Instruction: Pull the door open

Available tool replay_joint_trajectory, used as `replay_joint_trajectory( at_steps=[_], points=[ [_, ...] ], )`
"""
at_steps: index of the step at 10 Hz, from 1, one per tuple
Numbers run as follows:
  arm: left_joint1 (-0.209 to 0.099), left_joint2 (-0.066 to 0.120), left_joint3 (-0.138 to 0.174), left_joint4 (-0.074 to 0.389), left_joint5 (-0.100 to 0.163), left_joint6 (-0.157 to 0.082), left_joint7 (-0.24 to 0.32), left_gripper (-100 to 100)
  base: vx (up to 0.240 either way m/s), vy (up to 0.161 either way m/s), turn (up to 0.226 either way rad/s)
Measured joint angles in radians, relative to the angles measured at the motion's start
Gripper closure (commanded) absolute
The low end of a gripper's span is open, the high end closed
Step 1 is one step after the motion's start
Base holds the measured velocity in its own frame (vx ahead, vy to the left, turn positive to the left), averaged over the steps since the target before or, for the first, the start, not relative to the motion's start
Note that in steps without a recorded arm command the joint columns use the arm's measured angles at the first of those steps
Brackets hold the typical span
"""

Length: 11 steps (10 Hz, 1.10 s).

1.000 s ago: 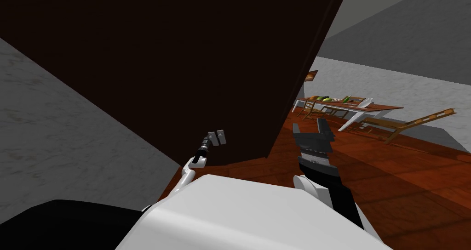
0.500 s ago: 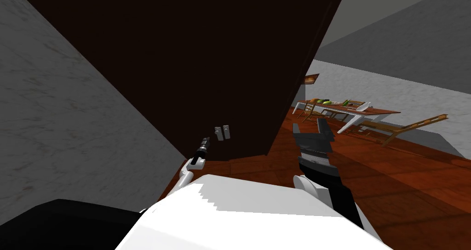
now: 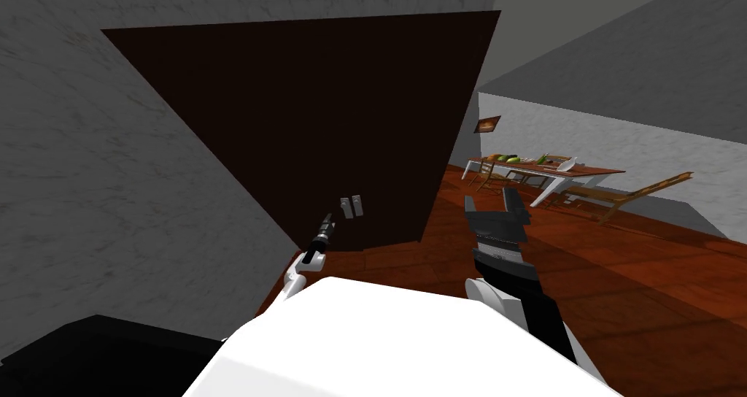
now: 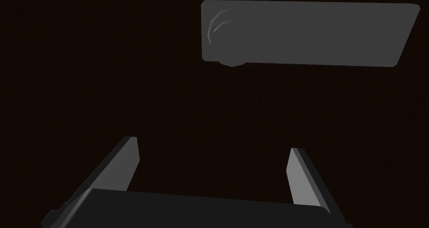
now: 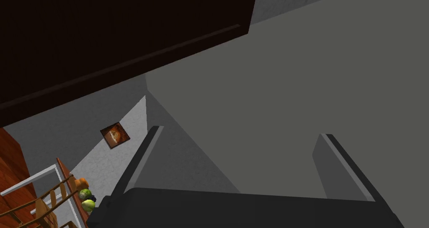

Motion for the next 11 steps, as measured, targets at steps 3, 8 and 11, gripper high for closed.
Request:
replay_joint_trajectory(
  at_steps=[3,8,11],
  points=[
    [-0.006,0.013,0.039,0.054,0.004,-0.001,-0.012,-100,0.120,0.125,0.061],
    [-0.030,-0.004,0.031,0.051,0.000,-0.005,-0.019,-100,0.215,-0.065,-0.129],
    [-0.046,-0.011,0.017,0.045,-0.001,-0.009,-0.017,100,0.019,-0.016,-0.006]
  ],
)
